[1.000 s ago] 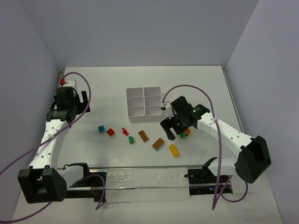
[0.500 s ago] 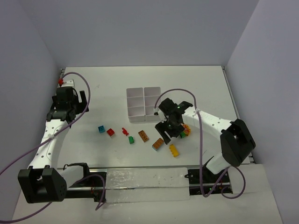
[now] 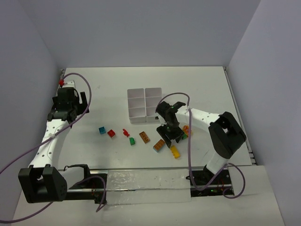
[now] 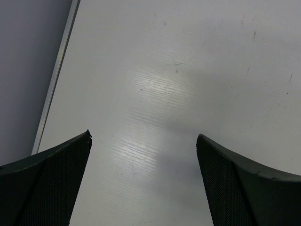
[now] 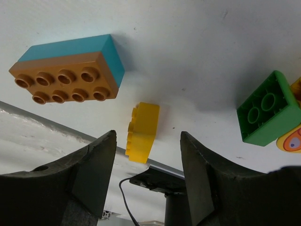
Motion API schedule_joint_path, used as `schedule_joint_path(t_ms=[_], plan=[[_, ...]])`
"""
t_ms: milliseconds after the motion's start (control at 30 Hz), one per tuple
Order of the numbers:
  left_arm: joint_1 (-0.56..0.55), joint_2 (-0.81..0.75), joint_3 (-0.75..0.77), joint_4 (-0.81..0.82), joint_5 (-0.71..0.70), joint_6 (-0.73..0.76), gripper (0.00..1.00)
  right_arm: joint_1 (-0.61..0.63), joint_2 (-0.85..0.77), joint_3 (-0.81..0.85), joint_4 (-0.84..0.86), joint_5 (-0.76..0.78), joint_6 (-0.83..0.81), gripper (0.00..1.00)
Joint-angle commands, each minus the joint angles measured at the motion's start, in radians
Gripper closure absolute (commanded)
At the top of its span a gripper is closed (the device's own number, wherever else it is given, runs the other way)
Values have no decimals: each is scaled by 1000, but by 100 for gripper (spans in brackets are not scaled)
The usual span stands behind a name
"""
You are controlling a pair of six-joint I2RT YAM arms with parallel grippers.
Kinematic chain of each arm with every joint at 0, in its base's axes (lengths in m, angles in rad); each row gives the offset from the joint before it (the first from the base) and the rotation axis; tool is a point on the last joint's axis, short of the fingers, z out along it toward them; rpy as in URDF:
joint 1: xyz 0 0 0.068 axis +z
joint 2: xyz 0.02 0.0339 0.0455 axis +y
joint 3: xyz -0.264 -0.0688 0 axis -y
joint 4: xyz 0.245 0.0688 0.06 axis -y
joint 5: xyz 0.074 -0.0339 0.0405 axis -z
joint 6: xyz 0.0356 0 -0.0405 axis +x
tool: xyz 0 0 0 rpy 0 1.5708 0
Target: Sort the legos into containers by color
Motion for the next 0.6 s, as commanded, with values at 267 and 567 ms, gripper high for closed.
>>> schedule_joint_path(t_ms=[267, 567], plan=[[2, 16, 43, 44, -28, 15, 1, 22, 69, 38, -21, -9, 9, 37], [3, 29, 62, 47, -33, 22, 1, 25, 96, 37, -21, 8, 14, 39]])
